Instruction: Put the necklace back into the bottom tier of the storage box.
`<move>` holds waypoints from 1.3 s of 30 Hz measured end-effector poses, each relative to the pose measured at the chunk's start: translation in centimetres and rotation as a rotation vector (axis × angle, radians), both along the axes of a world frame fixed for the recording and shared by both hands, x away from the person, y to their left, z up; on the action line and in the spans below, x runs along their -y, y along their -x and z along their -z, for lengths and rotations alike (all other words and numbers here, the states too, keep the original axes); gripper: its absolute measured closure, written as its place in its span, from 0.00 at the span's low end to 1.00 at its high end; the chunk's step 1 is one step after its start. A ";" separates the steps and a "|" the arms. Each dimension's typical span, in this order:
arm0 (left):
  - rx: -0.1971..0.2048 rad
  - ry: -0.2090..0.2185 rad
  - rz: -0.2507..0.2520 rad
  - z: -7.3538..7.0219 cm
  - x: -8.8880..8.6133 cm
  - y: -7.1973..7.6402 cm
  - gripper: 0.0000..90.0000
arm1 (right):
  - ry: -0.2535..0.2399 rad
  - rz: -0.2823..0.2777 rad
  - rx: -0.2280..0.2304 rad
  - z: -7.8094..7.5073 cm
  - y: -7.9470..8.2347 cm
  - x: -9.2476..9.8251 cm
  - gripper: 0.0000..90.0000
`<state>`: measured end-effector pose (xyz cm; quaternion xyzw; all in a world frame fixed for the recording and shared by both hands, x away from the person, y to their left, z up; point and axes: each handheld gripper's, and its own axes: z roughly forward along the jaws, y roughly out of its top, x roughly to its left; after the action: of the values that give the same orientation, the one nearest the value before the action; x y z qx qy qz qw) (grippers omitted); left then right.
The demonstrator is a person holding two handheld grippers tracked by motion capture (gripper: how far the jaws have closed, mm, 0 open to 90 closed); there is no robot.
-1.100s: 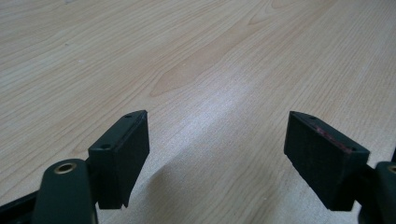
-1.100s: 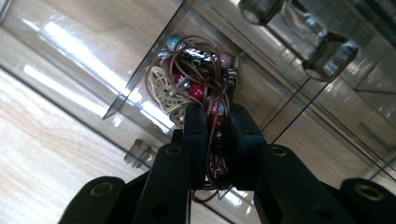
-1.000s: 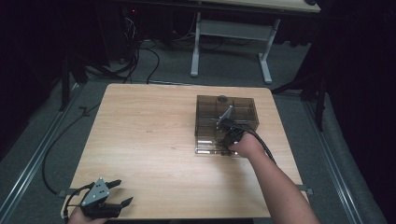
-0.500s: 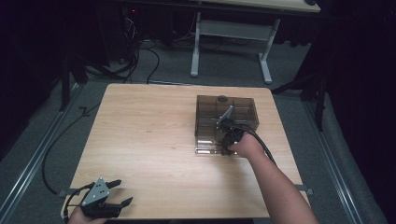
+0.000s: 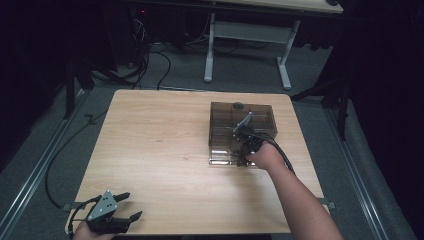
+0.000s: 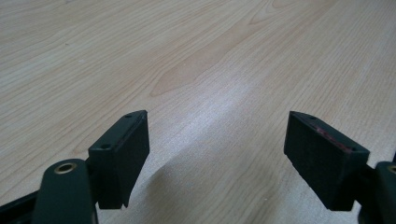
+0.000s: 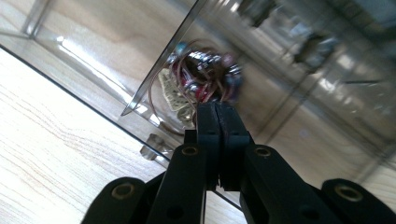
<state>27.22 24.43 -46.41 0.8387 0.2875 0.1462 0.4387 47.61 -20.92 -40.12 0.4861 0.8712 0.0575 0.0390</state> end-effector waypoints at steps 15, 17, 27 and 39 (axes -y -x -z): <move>0.001 0.001 0.000 0.0 0.0 0.0 0.25 | -0.039 0.017 0.023 -2.3 0.7 0.5 0.89; 0.001 0.002 0.000 0.0 0.0 0.0 0.25 | -0.037 0.016 0.018 -2.5 1.0 0.6 0.89; 0.001 0.004 -0.001 0.0 0.0 0.0 0.25 | -0.045 0.013 -0.013 -2.6 3.2 1.4 0.92; 0.001 0.006 -0.002 0.0 0.0 0.0 0.25 | -0.054 0.024 -0.025 -1.2 5.6 2.6 0.89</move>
<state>27.18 24.43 -46.40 0.8370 0.2886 0.1461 0.4414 42.00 -23.55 -38.88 0.4981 0.8638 0.0745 0.0159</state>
